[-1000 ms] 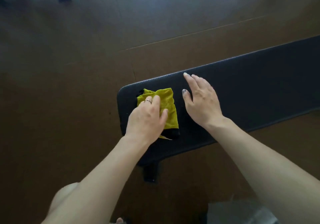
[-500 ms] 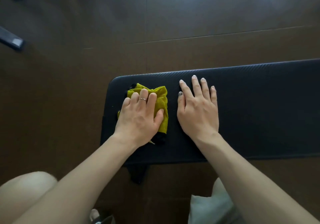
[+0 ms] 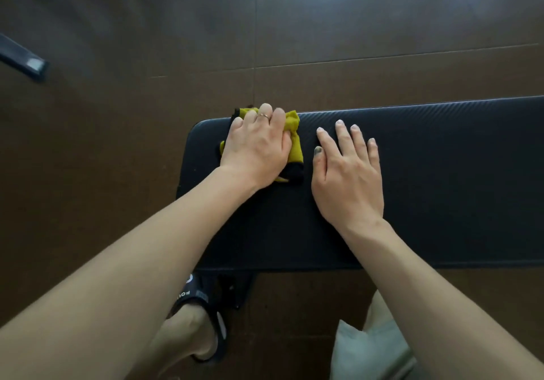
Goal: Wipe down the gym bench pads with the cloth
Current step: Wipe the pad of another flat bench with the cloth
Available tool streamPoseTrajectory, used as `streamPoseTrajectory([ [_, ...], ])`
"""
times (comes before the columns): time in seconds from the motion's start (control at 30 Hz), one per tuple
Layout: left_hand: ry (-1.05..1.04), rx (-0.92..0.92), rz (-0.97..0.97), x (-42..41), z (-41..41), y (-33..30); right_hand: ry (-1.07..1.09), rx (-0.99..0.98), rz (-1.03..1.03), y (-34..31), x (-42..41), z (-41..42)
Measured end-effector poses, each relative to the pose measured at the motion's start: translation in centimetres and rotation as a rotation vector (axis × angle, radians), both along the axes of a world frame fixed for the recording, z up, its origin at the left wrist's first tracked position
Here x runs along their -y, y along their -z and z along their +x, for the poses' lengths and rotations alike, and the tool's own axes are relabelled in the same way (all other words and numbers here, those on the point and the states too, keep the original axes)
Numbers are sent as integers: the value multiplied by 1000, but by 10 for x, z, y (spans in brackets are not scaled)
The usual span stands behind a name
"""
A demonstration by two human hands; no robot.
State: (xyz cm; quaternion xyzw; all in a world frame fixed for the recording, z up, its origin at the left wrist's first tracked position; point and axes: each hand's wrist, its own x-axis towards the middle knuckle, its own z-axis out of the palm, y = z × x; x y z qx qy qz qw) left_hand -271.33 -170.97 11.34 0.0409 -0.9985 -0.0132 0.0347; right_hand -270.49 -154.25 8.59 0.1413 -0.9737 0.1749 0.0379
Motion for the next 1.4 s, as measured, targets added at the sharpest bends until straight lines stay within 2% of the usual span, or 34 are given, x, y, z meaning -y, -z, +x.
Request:
streamPoseTrajectory([
  [0.13,216,-1,20,-12,95,-6,-26,25,28,1,-6,5],
  [0.2,251,11,40,-15,122,-7,-22,23,38,-1,-5,6],
  [0.37,301,-50,0,-14,97,-1,-15,11,23,-3,-4,5],
  [0.63,-21,36,54,-10,-17,3,-2,2,-65,-1,-5,2],
  [0.7,-20,35,59,-14,5,3,-6,-5,-69,-1,-9,4],
  [0.8,82,-25,103,-20,87,-2,-5,-17,-57,0,-10,5],
  [0.87,122,-1,137,-21,129,-5,0,-16,-39,1,-8,3],
  [1.0,120,-10,103,-10,110,2,9,4,18,1,-2,1],
  [1.13,-144,37,117,29,41,0,-8,63,40,-2,-1,0],
  [1.2,-200,31,111,42,32,0,5,101,59,-7,-1,-1],
  [1.3,-210,0,81,27,78,0,-25,94,105,-19,18,-6],
  [1.4,-102,-60,132,4,144,-3,-219,107,104,-24,69,-21],
])
